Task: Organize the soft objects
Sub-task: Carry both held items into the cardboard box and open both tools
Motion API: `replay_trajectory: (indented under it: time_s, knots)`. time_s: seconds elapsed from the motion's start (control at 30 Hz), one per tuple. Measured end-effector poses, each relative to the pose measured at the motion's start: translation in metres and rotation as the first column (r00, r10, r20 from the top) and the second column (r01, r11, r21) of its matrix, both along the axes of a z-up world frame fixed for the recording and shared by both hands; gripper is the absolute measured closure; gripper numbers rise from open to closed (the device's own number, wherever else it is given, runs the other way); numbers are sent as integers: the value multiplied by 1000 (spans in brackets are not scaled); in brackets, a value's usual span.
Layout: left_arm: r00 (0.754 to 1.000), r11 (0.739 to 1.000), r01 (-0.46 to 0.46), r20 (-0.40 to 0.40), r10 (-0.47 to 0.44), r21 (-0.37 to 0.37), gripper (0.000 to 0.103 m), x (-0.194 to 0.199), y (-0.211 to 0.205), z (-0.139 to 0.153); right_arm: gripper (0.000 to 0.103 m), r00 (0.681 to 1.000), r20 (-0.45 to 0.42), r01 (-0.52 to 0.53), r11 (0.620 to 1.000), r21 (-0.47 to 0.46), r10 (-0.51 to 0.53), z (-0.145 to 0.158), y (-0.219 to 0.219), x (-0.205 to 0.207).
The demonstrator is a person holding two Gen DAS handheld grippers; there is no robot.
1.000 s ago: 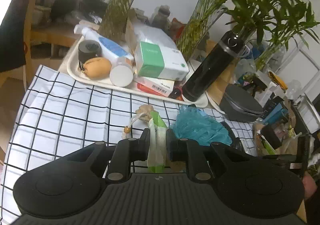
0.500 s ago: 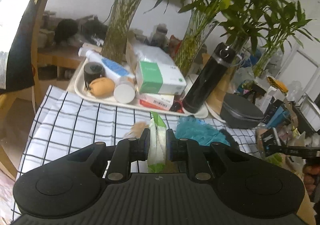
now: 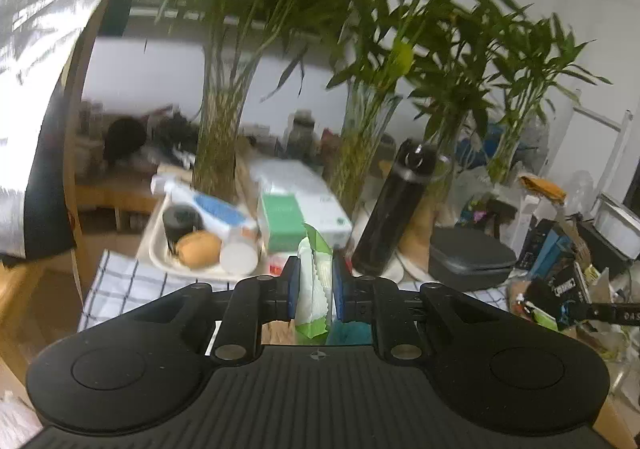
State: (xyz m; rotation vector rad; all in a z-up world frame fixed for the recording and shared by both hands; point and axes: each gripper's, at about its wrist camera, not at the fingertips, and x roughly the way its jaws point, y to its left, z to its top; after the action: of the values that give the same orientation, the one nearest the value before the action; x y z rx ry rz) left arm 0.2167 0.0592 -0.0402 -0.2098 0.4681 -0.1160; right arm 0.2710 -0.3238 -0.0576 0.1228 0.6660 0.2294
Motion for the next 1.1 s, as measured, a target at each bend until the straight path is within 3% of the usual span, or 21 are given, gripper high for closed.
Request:
replay_trajectory:
  time_s: [0.4,0.57,0.87,1.1]
  knots:
    - [993,994,94,72,-98,60,86,-41,-26,42,77,987,59,-151,986,68,147,20,25,-49]
    - [986,985,152,62,-158,84,86,-58,-40,55,77,976,60,-213,974,79,208,24,37,-62]
    - [960,954,278,-40,-276,107,86,-83,-62,65,77,963,9,-269,960,74,269,24,50,-80]
    - [942,943,317,-148,-301,97,86,-90,-69,51,77,961,-51,-269,961,57,272,19,54,-93]
